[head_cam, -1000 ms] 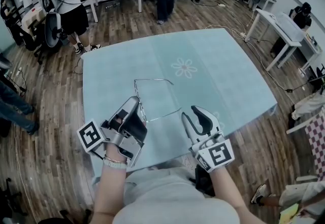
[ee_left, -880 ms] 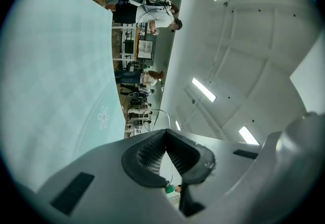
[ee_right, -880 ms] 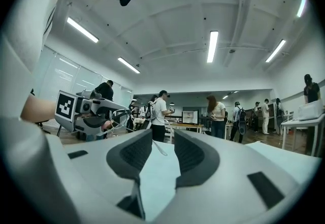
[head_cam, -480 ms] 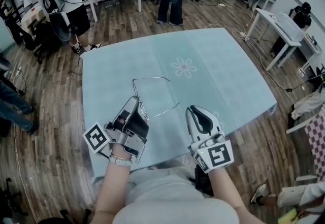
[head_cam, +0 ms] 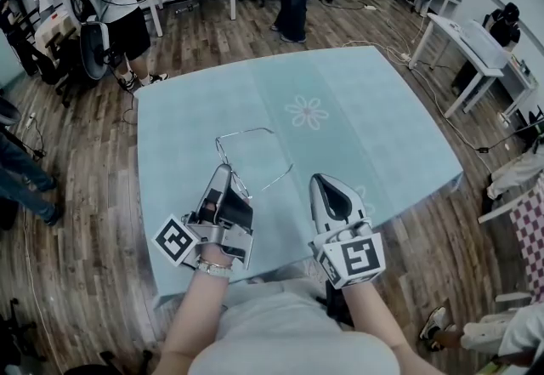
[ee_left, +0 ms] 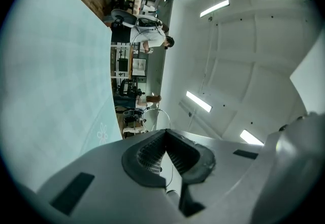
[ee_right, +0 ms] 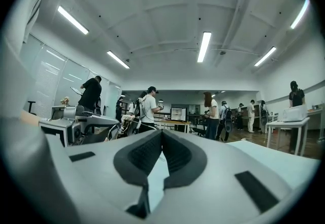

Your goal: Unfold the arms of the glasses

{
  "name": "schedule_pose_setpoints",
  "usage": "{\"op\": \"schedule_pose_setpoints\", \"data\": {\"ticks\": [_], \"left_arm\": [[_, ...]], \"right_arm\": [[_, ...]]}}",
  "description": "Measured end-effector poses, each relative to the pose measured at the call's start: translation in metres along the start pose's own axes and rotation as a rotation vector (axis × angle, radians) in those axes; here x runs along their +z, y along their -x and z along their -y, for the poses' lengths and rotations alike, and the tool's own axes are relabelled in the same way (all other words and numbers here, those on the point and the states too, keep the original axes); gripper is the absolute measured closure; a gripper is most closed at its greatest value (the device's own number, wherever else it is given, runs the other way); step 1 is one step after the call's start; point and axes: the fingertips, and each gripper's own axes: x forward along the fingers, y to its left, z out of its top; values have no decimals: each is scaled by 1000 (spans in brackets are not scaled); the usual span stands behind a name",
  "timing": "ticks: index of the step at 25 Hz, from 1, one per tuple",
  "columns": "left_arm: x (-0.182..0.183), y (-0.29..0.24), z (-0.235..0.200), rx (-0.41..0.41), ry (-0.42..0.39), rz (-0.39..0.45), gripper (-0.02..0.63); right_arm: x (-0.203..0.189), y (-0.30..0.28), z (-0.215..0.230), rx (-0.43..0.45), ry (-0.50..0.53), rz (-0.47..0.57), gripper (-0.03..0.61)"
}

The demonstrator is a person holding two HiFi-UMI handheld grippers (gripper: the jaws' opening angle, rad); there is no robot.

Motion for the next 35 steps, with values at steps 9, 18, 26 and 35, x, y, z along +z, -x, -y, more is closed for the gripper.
{"op": "schedule_pose_setpoints", "data": {"ticks": [9,18,26,35], "left_arm": [[2,4,-3,-49,-40,68,604],[-12,11,-4,-98,-23,89,604],[-12,12,-4,-117,11,105,604],[-18,15,-6,-122,38,99,604]], "right_arm": [[-9,-9,-7,-19,-52,-16,572],[-16,-9,-16,-8,-63,-25,572],[-24,-12,-15,-27,-67,-55,572],[-30,-10,-15,-24,-79,-71,572]]}}
